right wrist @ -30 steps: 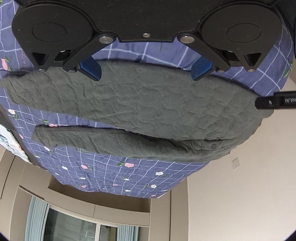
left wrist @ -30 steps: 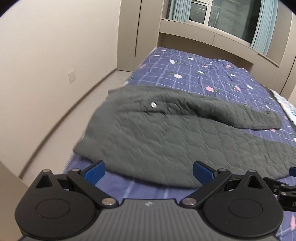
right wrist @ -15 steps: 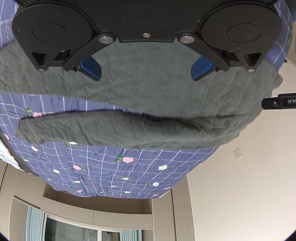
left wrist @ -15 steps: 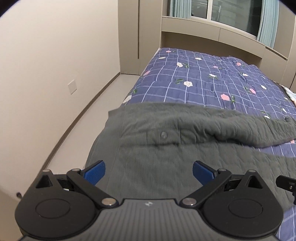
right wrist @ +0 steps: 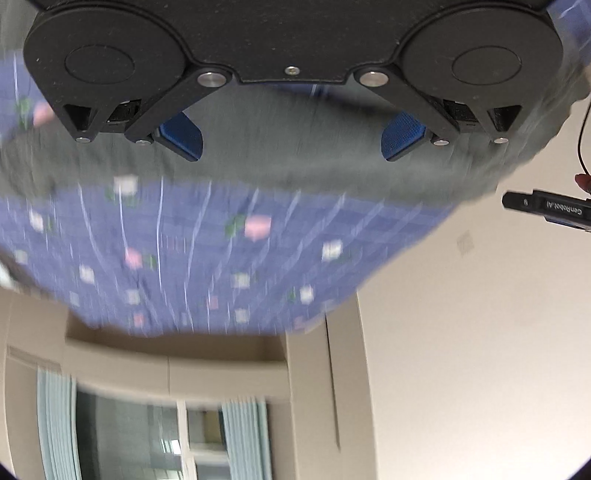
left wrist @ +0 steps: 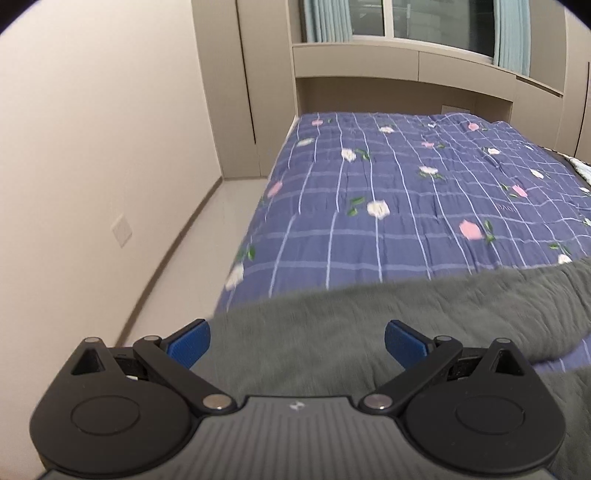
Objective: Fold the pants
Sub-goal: 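Move both open tools toward the waistband of the grey pants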
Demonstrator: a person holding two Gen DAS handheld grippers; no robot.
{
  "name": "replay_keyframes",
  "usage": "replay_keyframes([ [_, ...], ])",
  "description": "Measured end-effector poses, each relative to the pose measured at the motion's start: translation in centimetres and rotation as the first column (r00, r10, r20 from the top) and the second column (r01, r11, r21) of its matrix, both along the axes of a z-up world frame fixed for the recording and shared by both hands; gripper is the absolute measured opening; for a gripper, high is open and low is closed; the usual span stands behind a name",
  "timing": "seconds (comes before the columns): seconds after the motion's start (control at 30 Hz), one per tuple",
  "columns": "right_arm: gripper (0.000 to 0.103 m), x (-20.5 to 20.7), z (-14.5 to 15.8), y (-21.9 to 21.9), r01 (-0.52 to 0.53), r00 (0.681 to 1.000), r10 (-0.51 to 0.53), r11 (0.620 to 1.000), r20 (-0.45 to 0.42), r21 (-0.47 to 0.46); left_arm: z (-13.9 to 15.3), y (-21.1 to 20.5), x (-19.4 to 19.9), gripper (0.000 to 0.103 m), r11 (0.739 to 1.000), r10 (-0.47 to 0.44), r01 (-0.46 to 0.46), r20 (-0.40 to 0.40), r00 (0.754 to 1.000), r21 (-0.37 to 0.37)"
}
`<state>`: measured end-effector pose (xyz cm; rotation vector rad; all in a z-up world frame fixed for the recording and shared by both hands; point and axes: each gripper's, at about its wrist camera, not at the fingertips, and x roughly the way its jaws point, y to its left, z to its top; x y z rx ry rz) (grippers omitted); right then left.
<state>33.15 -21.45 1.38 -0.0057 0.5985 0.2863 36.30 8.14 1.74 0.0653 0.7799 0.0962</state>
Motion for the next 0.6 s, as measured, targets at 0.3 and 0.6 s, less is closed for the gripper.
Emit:
replay_keyframes([
  [0.3,0.103,6.7,-0.6,0.0,-0.248,0.968,0.249,0.967,0.016,-0.055,-1.3,1.1,4.0,0.103,0.997,-0.043,0.043,0.009,0.999,0.060],
  [0.6,0.103,13.0,-3.4,0.4,-0.473,0.879,0.463,0.875,-0.112,-0.099,-3.5,2.5,8.2,0.103,0.976,-0.218,0.217,0.021,0.976,0.028],
])
